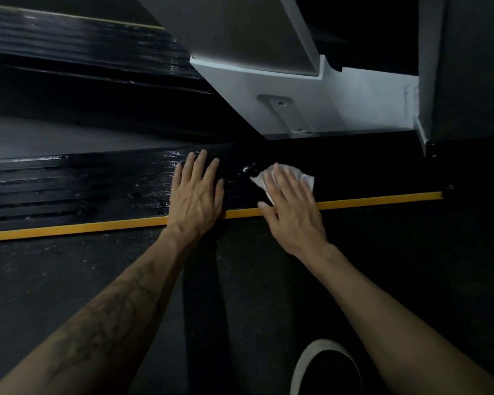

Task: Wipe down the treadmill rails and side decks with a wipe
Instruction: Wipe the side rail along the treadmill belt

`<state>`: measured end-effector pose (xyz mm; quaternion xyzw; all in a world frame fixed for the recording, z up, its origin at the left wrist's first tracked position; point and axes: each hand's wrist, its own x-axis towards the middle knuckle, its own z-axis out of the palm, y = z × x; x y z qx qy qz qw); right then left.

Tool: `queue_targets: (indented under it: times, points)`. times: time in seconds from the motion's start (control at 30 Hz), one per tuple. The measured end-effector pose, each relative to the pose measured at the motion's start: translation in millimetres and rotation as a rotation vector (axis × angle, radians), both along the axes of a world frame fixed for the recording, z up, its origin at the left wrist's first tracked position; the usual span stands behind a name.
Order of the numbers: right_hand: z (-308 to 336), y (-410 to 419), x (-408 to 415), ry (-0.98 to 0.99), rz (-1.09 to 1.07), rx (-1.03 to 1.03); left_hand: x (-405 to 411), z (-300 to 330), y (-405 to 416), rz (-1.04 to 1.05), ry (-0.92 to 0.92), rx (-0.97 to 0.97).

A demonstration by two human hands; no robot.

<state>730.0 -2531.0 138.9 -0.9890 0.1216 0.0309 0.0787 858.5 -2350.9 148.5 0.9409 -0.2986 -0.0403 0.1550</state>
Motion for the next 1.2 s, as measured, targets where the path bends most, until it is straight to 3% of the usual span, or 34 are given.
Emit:
queue_targets:
  times: [0.13,0.33,0.47,0.63,0.77,0.93,1.2]
  points:
    - [4.9,30.7,24.7,0.024,-0.084,0.048,-0.1,-1.5,-0.4,0.007,0.008,-0.001]
    - [-3.2,7.8,-9.9,-0.077,0.25,0.054,2.5,-1.1,3.0,-0.005,-0.003,-0.013]
    - [-1.6,-15.1,-2.5,-0.054,0.105,0.02,8.7,-1.3,11.2,0.017,0.01,-0.017]
    - [7.6,19.2,43.3,0.042,-0.114,0.062,12.2,-5.4,23.9,0.058,0.009,-0.045]
    - [7.9,41.6,42.7,0.017,0.046,0.067,13.5,-8.3,28.6,0.033,-0.013,-0.048]
    - [-2.0,5.1,10.7,-0.035,0.237,0.034,17.6,-7.2,32.4,0.057,-0.001,-0.048]
    - [3.9,29.2,48.1,0.031,-0.078,0.047,15.5,-8.4,33.0,0.063,-0.005,-0.058]
